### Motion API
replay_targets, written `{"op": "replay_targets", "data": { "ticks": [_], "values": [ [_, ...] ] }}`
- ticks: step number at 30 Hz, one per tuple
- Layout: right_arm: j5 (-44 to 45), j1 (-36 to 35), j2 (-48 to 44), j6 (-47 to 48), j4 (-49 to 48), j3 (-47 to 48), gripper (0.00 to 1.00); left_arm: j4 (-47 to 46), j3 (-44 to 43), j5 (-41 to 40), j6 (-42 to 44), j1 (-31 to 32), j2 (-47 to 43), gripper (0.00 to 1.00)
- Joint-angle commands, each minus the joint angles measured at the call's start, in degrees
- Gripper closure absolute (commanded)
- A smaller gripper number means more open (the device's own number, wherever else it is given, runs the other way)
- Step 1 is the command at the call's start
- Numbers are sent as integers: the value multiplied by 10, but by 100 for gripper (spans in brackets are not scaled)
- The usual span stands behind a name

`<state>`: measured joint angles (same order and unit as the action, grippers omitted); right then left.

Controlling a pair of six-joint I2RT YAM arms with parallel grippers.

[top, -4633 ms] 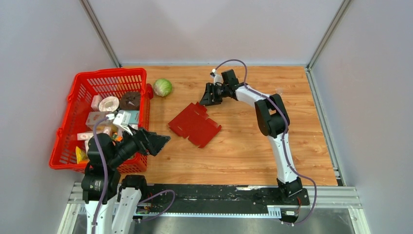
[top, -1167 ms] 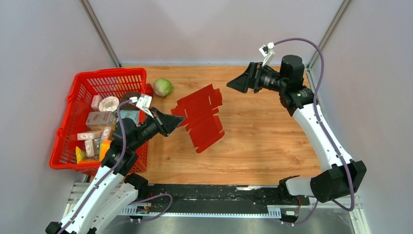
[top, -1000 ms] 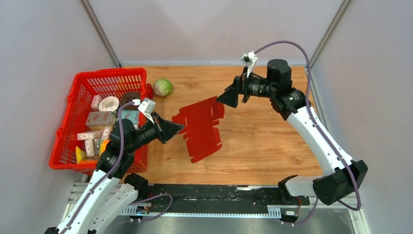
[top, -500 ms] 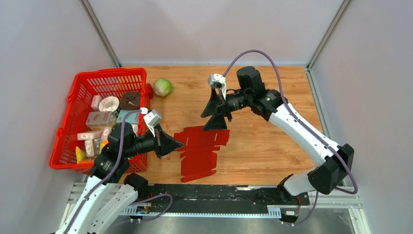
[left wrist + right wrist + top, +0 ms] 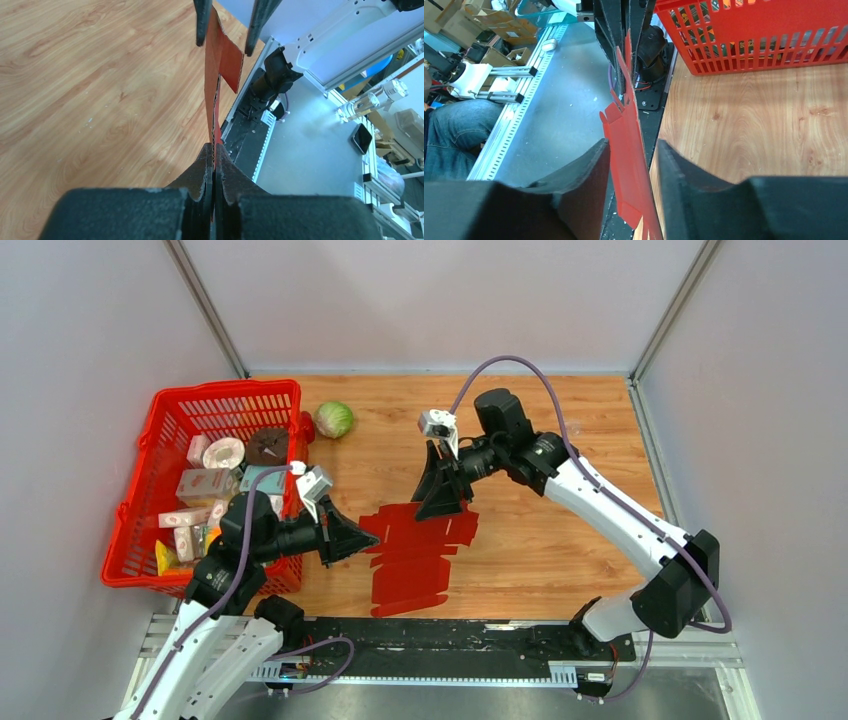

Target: Fold the paper box

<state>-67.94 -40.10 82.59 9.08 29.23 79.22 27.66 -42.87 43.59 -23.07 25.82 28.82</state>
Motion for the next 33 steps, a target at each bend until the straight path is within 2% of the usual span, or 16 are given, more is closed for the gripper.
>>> {"op": "replay_targets", "data": {
  "ticks": [1, 2, 3, 7, 8, 9, 10, 11, 14, 17, 22, 23, 27, 29, 33],
  "values": [
    [-25, -9, 1, 4, -34, -3, 62, -38, -17, 15, -3, -2, -1, 100],
    [-29, -9, 2, -1, -38, -3, 69, -43, -19, 12, -5, -2, 1, 100],
    [-31, -9, 3, -6, -43, -5, 79, -44, -19, 6, -7, -2, 3, 100],
    [-33, -9, 4, -24, -72, -13, 94, -34, -34, -33, -15, -2, 3, 99],
    [-16, -9, 3, -34, -78, -15, 100, -13, -37, -80, -16, -2, 1, 93],
    [5, -9, -2, -46, -85, -18, 100, 4, -51, -114, -15, -2, -3, 79],
    [29, -9, -5, -56, -105, -27, 100, 53, -60, -153, -15, -2, -6, 69],
    [73, -8, -7, -71, -112, -29, 100, 73, -69, -230, -15, -2, -10, 48],
    [186, 0, -11, -107, -131, -40, 100, 137, -113, -349, -16, -2, -18, 36],
    [270, 3, -9, -122, -129, -43, 100, 160, -172, -385, -9, -2, 17, 34],
    [330, 5, -21, -147, -153, -64, 100, 142, -263, -354, -23, 19, 116, 35],
    [343, 5, -28, -151, -158, -75, 100, 138, -273, -395, -24, 61, 142, 35],
    [356, 5, -45, -158, -175, -88, 100, 127, -317, -505, -29, 148, 214, 38],
    [353, 5, -50, -160, -180, -92, 100, 122, -326, -538, -38, 160, 248, 38],
    [338, 5, -55, -166, -195, -100, 100, 90, -325, -548, -43, 172, 280, 32]
  ]
}}
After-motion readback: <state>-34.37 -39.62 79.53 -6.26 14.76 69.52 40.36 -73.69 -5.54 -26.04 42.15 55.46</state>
